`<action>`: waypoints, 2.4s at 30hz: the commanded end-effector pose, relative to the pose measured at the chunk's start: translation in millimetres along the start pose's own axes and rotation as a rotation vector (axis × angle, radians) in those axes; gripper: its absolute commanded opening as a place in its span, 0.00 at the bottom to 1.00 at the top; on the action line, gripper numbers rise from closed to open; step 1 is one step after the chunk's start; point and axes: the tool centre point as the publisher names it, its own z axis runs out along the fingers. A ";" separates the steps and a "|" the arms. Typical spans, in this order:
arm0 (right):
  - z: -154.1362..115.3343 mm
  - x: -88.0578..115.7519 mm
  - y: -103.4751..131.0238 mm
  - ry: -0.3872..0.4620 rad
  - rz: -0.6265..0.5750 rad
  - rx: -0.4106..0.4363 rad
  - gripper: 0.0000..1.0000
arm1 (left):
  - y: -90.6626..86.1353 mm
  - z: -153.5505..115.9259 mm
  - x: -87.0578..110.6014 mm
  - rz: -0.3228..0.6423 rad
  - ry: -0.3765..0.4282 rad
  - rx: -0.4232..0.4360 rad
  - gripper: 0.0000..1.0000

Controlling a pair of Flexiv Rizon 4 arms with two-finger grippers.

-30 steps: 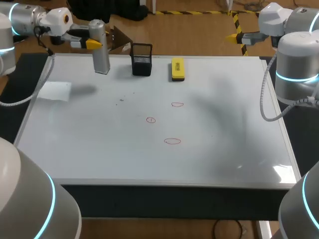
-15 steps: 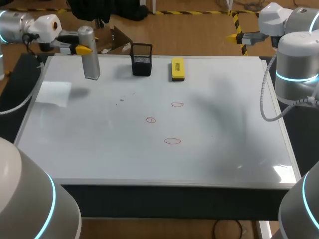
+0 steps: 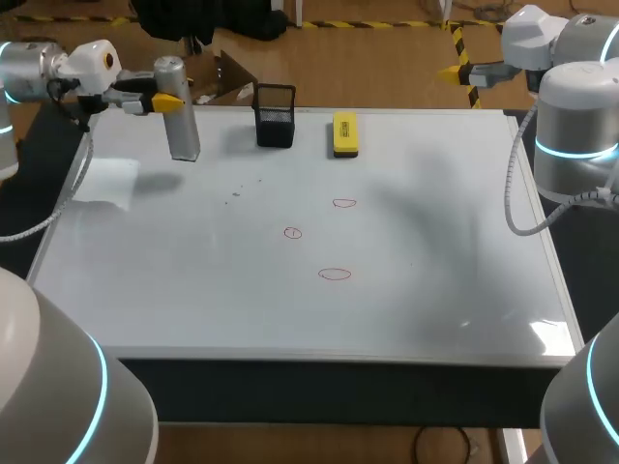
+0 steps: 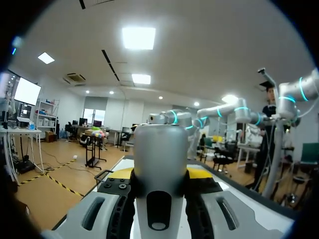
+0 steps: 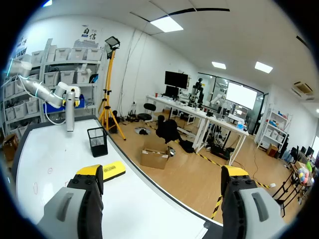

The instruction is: Pick up the inspection probe, press it on each red-marked spot on the whiteboard one by one, put down the probe, pick up the eraser, and wipe off all the red marks.

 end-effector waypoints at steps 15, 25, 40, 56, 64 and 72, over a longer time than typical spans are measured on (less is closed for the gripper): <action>0.3 -0.3 -0.2 0.001 0.000 0.000 1.00 | -3.8 3.4 6.3 0.003 -0.767 -0.007 0.00; 23.9 24.2 21.6 0.222 -0.234 0.058 1.00 | -3.8 3.4 6.3 0.003 -0.767 -0.007 0.00; 66.4 92.8 47.1 0.713 -0.722 0.090 1.00 | -3.8 3.4 6.3 0.003 -0.767 -0.007 0.00; 81.0 141.3 23.2 1.109 -1.239 0.125 1.00 | -3.8 3.4 6.3 0.003 -0.767 -0.007 0.00; 81.0 149.7 -0.6 1.305 -1.403 0.127 1.00 | -3.8 3.4 6.3 0.003 -0.767 -0.007 0.00; 94.6 156.8 -14.3 1.411 -1.512 0.146 1.00 | -3.8 3.4 6.3 0.003 -0.767 -0.007 0.00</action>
